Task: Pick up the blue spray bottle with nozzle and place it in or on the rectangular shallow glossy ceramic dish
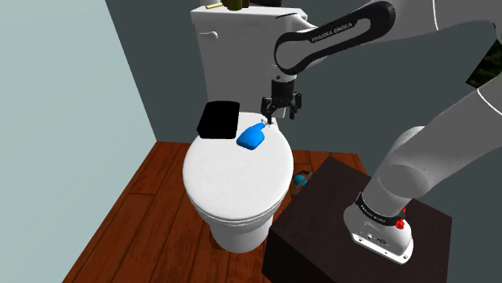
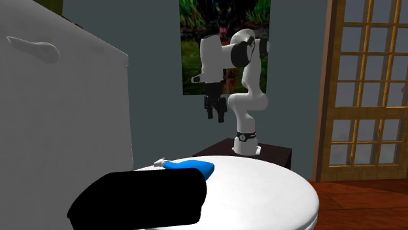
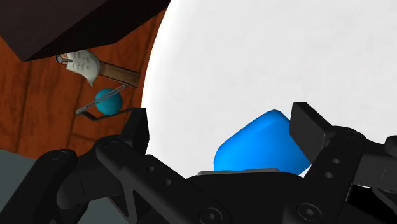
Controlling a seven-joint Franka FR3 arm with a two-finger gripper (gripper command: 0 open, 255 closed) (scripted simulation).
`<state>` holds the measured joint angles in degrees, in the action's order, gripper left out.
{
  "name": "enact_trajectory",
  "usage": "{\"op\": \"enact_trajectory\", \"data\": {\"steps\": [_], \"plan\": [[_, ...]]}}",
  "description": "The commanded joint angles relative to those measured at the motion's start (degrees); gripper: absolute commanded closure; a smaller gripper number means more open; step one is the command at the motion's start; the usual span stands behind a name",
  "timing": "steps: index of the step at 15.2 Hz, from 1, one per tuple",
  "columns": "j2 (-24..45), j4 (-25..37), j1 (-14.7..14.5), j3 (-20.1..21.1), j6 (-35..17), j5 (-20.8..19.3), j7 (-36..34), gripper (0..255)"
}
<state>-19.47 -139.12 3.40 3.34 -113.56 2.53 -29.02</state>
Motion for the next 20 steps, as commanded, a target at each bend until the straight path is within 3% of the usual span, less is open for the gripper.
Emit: {"op": "enact_trajectory", "data": {"steps": [1,8,16,20], "plan": [[3.66,0.71,0.63,0.63,-4.0,0.12,-4.07,0],[17.95,7.52,2.86,0.93,-14.61,-1.41,-16.94,0],[33.32,18.28,4.06,-1.7,-22.64,-3.75,-30.58,0],[36.59,19.32,4.07,-2.25,-25.24,-3.96,-32.02,0]]}}
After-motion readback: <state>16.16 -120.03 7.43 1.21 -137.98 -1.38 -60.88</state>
